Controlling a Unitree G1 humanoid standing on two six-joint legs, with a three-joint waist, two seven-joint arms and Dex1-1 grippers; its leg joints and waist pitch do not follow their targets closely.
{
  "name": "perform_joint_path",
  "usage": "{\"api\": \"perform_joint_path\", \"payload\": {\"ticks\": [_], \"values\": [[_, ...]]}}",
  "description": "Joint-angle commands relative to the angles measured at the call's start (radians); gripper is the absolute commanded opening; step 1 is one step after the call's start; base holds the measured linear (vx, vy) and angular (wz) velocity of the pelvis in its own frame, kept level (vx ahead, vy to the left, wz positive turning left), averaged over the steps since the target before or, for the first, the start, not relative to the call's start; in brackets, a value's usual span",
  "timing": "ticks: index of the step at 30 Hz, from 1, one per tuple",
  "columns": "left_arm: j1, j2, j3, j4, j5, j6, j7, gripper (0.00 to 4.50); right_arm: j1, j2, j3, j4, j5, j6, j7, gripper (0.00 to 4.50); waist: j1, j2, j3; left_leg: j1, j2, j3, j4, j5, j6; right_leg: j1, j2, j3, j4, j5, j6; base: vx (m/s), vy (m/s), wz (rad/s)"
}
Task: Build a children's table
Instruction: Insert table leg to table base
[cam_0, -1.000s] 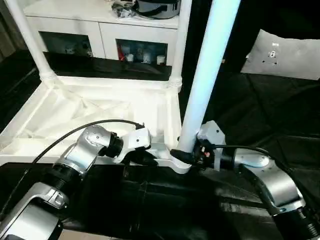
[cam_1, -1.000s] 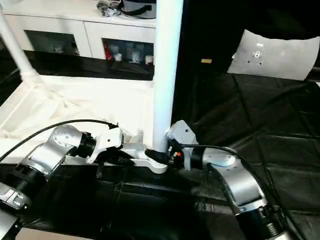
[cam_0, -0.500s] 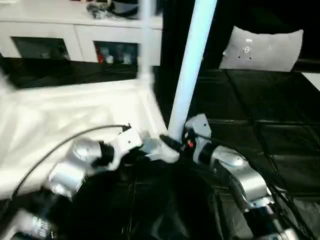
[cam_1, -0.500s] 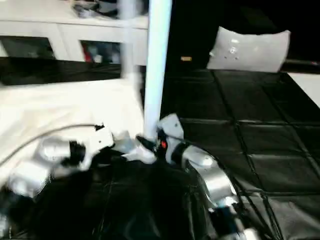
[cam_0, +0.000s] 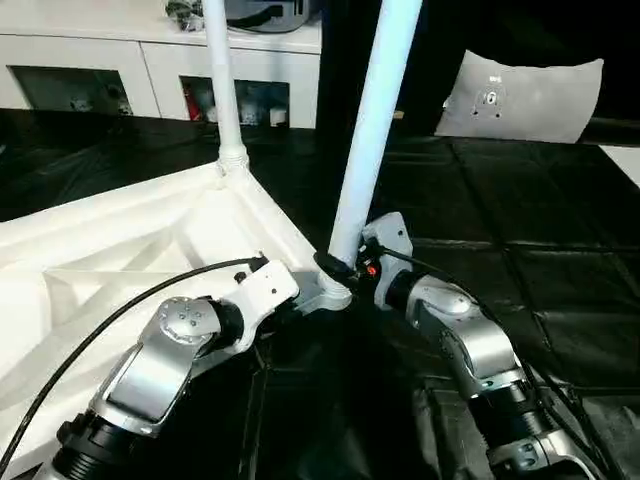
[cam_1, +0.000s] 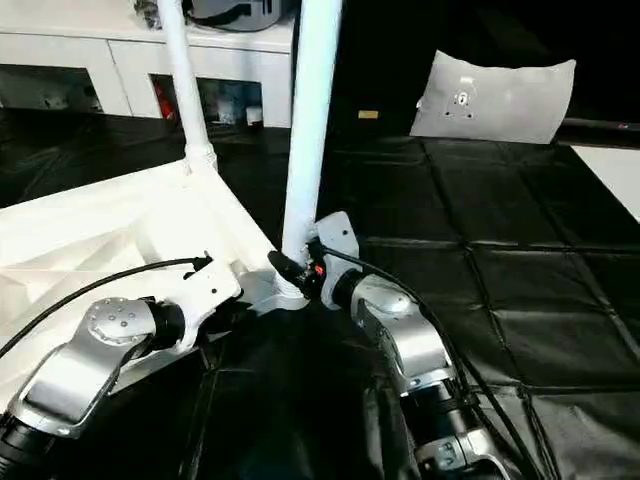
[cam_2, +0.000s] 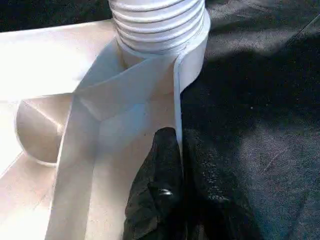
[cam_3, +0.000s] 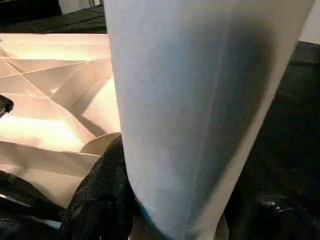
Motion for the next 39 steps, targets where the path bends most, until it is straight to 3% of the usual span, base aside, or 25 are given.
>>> {"api": "perform_joint_path", "payload": {"ticks": [1, 6, 7, 10, 11, 14, 15, 18, 21, 22, 25, 26, 28, 35, 39], "values": [[-0.023, 0.005, -0.023, -0.031, -0.017, 0.011, -0.025, 0.00, 0.038, -0.003, 0.041, 0.131, -0.036, 0.056, 0.006, 2.28, 0.013, 0.013, -0.028, -0.024, 0.039, -0.010, -0.080, -0.171, 0.011, 0.039, -0.081, 0.049, -0.091, -0.221, -0.194, 0.000, 0.000, 0.00], [-0.046, 0.005, -0.009, -0.002, -0.021, 0.015, -0.016, 0.00, 0.035, -0.005, 0.038, 0.137, -0.030, 0.054, 0.023, 2.82, 0.015, 0.014, -0.029, -0.024, 0.039, -0.009, -0.079, -0.172, 0.013, 0.039, -0.082, 0.050, -0.093, -0.228, -0.197, 0.000, 0.000, 0.00], [-0.055, 0.002, 0.001, 0.002, -0.033, 0.026, -0.020, 0.00, 0.035, -0.006, 0.038, 0.139, -0.030, 0.051, 0.031, 2.98, 0.017, 0.020, -0.031, -0.024, 0.040, -0.009, -0.078, -0.145, 0.016, 0.040, -0.081, 0.049, -0.087, -0.176, -0.205, 0.000, 0.000, 0.00], [-0.063, 0.004, 0.008, 0.012, -0.045, 0.022, -0.025, 0.00, 0.037, -0.012, 0.039, 0.140, -0.034, 0.037, 0.042, 3.13, 0.020, 0.017, -0.034, -0.023, 0.039, -0.007, -0.075, -0.127, 0.018, 0.042, -0.079, 0.047, -0.085, -0.132, -0.219, 0.000, 0.000, 0.00], [-0.068, 0.009, 0.009, 0.023, -0.048, 0.007, -0.033, 0.00, 0.042, -0.018, 0.035, 0.134, -0.033, 0.029, 0.045, 3.19, 0.023, 0.021, -0.037, -0.023, 0.037, -0.005, -0.072, -0.100, 0.021, 0.044, -0.080, 0.048, -0.082, -0.090, -0.226, 0.000, 0.000, 0.00], [-0.079, 0.024, 0.008, 0.048, -0.052, -0.032, -0.049, 0.00, 0.058, -0.035, 0.032, 0.109, -0.030, 0.012, 0.062, 3.56, 0.031, 0.017, -0.041, -0.028, 0.036, -0.004, -0.067, -0.020, 0.036, 0.052, -0.077, 0.045, -0.069, 0.052, -0.242, 0.000, 0.000, 0.00], [-0.086, 0.034, 0.003, 0.061, -0.049, -0.052, -0.058, 0.00, 0.068, -0.044, 0.028, 0.093, -0.025, 0.005, 0.070, 3.60, 0.034, 0.022, -0.039, -0.027, 0.035, -0.003, -0.066, -0.026, 0.041, 0.051, -0.077, 0.045, -0.071, 0.051, -0.243, 0.000, 0.000, 0.00], [-0.100, 0.052, -0.008, 0.088, -0.041, -0.095, -0.075, 0.00, 0.089, -0.062, 0.018, 0.063, -0.018, -0.011, 0.082, 3.83, 0.039, 0.021, -0.039, -0.027, 0.038, -0.003, -0.068, -0.032, 0.043, 0.053, -0.079, 0.045, -0.069, 0.047, -0.242, 0.000, 0.000, 0.00], [-0.132, 0.065, -0.023, 0.166, -0.053, -0.188, -0.130, 0.00, 0.138, -0.112, -0.006, 0.010, -0.004, -0.067, 0.137, 4.05, 0.053, 0.025, -0.035, -0.022, 0.037, 0.000, -0.068, -0.068, 0.038, 0.049, -0.078, 0.046, -0.079, -0.020, -0.224, 0.000, 0.000, 0.00], [-0.140, 0.071, -0.028, 0.185, -0.053, -0.203, -0.144, 0.00, 0.149, -0.125, -0.010, -0.003, 0.001, -0.075, 0.153, 4.12, 0.056, 0.029, -0.037, -0.020, 0.037, 0.000, -0.068, -0.070, 0.035, 0.049, -0.078, 0.047, -0.078, -0.021, -0.222, 0.000, 0.000, 0.00], [-0.170, 0.094, -0.047, 0.255, -0.056, -0.279, -0.209, 0.00, 0.186, -0.183, -0.020, -0.065, 0.021, -0.081, 0.219, 4.40, 0.061, 0.026, -0.036, -0.021, 0.037, -0.001, -0.069, -0.062, 0.036, 0.051, -0.077, 0.046, -0.077, -0.014, -0.217, 0.000, 0.000, 0.00], [-0.182, 0.100, -0.052, 0.292, -0.064, -0.336, -0.248, 0.00, 0.202, -0.211, -0.030, -0.098, 0.037, -0.072, 0.251, 4.46, 0.065, 0.031, -0.037, -0.022, 0.035, -0.002, -0.067, -0.052, 0.043, 0.054, -0.078, 0.047, -0.076, 0.006, -0.215, 0.000, 0.000, 0.00], [-0.187, 0.107, -0.057, 0.314, -0.081, -0.369, -0.298, 0.00, 0.208, -0.236, -0.035, -0.116, 0.045, -0.079, 0.280, 4.46, 0.065, 0.025, -0.040, -0.024, 0.035, -0.002, -0.065, -0.041, 0.047, 0.056, -0.078, 0.045, -0.071, 0.035, -0.222, 0.000, 0.000, 0.00], [-0.229, 0.129, -0.093, 0.409, -0.110, -0.483, -0.454, 0.00, 0.196, -0.343, -0.026, -0.192, 0.100, -0.071, 0.442, 4.46, 0.075, 0.033, -0.041, -0.020, 0.039, 0.001, -0.060, -0.022, 0.073, 0.055, -0.081, 0.045, -0.066, 0.069, -0.248, 0.000, 0.000, 0.00], [-0.248, 0.134, -0.107, 0.438, -0.113, -0.517, -0.503, 0.00, 0.164, -0.354, 0.000, -0.182, 0.066, -0.094, 0.462, 4.46, 0.080, 0.034, -0.041, -0.020, 0.039, 0.000, -0.060, -0.016, 0.065, 0.056, -0.082, 0.043, -0.063, 0.076, -0.257, 0.000, 0.000, 0.00]]}}
